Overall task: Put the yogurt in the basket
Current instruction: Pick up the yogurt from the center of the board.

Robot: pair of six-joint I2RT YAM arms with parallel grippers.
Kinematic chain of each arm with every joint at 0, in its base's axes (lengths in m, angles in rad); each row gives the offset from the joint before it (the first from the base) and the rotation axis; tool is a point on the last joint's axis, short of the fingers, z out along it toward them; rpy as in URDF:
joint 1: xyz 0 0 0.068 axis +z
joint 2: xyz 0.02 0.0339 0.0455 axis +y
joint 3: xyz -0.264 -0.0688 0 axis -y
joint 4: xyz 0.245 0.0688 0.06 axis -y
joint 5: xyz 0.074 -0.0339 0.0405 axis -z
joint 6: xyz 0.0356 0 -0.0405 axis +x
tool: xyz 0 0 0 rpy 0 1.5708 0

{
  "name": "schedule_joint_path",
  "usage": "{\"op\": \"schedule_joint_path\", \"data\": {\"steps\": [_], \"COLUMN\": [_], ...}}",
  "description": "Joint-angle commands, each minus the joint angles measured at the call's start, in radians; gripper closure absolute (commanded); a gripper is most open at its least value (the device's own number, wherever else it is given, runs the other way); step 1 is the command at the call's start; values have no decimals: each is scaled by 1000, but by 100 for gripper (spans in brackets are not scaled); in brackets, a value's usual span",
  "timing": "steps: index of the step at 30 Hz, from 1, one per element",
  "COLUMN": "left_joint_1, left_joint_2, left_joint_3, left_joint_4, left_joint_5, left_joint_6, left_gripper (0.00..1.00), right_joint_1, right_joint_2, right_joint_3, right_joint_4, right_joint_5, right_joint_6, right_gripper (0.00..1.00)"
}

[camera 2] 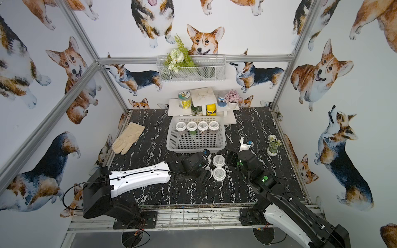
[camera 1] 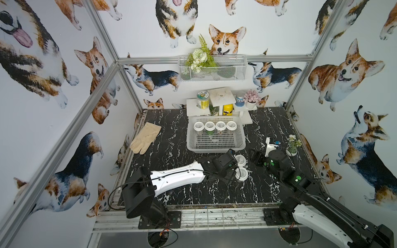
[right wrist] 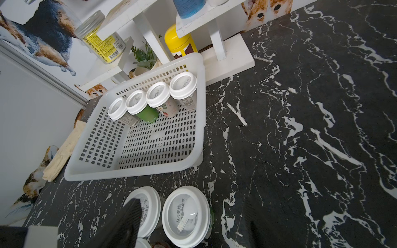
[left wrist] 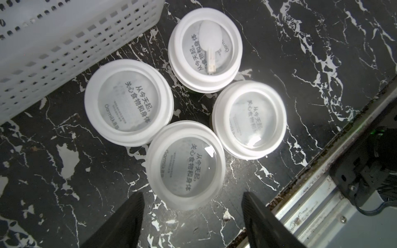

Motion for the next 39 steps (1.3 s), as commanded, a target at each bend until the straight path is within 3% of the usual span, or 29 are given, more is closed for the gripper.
{"op": "schedule_joint_path", "data": {"steps": [1,27,39], "left_joint_1": [0,-12,-12], "left_joint_2": [18,132,134], "left_joint_3": [20,103,110], "left_joint_4": [-23,-90,-103], "left_joint_5": [-18,-42,-53], "left_joint_6": [-2,4,-4], "left_gripper": [23,23,29], "right_joint_1": [-1,-1,-1], "right_joint_2": [-2,7,15], "right_joint_3": [-1,2,3], "right_joint_4": [12,16,19], "right_joint_5": [3,-7,-9], "right_joint_6": [-11,-16,-19], "right_gripper": [20,19,19]}}
